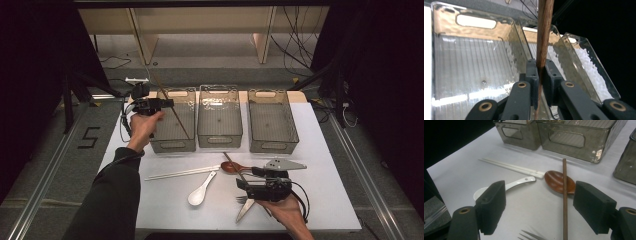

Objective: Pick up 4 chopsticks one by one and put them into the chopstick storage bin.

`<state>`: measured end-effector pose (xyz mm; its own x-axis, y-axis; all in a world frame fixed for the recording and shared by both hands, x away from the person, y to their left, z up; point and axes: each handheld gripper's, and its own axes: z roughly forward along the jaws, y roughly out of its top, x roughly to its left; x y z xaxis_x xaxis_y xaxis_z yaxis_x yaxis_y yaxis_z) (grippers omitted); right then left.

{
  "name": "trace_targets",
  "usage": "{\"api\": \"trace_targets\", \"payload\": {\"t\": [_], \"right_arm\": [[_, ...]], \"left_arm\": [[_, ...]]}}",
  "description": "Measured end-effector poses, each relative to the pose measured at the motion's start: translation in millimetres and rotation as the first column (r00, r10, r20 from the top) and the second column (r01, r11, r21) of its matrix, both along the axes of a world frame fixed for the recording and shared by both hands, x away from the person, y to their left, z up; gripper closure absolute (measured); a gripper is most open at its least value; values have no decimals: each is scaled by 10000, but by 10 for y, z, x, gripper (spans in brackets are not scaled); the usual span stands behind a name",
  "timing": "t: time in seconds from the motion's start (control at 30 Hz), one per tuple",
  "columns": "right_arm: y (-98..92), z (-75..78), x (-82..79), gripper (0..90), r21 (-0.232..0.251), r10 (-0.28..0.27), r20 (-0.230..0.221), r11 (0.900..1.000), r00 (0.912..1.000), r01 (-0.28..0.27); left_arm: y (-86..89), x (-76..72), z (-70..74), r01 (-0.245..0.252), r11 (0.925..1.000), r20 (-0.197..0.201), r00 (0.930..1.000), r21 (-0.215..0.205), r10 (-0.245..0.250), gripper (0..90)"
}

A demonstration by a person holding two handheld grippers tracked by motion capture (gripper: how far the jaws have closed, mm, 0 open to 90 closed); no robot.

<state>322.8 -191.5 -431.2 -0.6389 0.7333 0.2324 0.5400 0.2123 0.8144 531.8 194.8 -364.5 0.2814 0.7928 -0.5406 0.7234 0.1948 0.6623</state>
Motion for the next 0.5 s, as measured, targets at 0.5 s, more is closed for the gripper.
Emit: {"api": "trace_targets", "payload": {"t": [0.5], "right_arm": [[-18,2,-4,271,32,17,-12,10000,10000,-17]], "left_arm": [[-123,50,-226,153,9997,-628,9979,215,-139,823]]}}
